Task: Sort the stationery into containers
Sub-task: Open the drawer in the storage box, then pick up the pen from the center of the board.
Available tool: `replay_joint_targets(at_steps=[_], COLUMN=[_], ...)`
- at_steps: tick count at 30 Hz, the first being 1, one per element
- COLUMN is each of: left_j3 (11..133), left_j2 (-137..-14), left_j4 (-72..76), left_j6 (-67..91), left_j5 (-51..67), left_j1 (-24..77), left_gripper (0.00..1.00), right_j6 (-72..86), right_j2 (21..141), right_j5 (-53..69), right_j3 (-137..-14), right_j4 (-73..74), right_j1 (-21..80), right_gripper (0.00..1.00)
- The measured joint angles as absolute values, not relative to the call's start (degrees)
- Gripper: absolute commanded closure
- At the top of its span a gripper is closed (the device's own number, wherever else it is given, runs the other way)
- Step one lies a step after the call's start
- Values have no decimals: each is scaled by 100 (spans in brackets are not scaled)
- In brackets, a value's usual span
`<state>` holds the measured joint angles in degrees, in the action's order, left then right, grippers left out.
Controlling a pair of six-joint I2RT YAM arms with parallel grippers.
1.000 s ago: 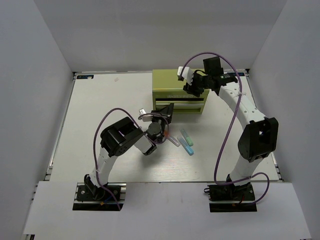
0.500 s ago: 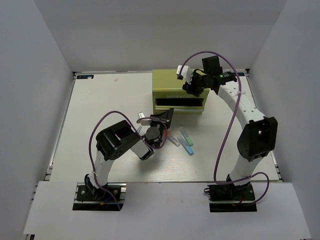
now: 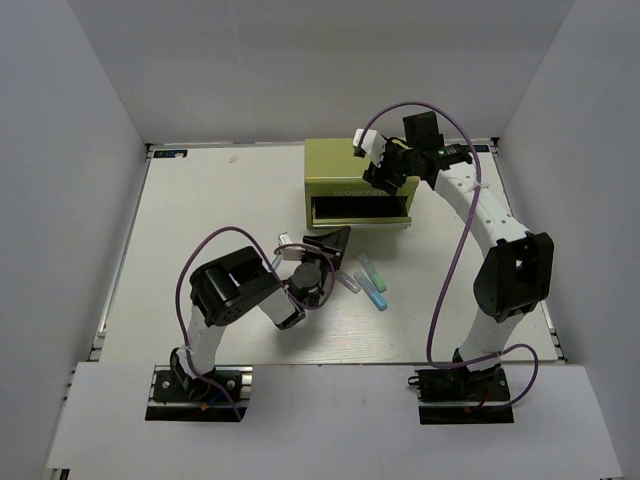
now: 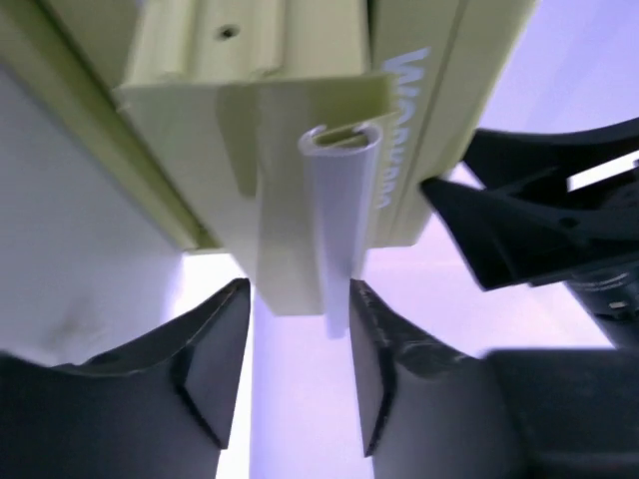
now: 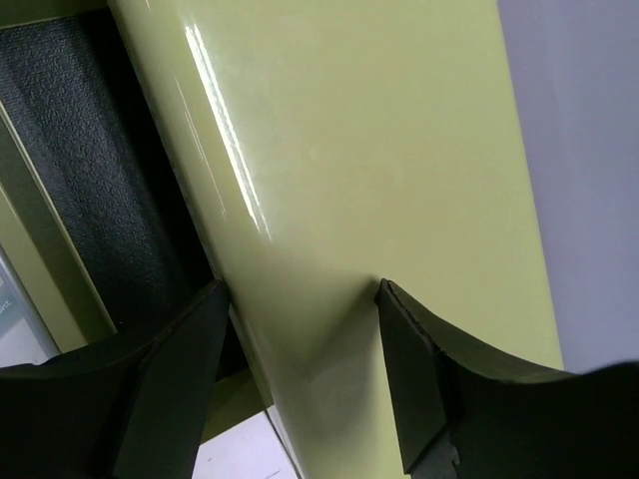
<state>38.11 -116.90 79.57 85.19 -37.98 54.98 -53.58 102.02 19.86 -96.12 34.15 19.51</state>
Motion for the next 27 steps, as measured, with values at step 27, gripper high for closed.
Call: replay_joint_targets(at_steps=[27], left_j3=[1787], left_j2=[-6549], left_j4=[4248], left_j6=[7599], left_j5=[-2580], left_j1=[5516], left_gripper=[7], right_j6=[-4965], right_j2=[7168], right_j5=[2180], right_j3=[-6469], right_j4=[2521], right_j1=[1859], right_gripper=[15])
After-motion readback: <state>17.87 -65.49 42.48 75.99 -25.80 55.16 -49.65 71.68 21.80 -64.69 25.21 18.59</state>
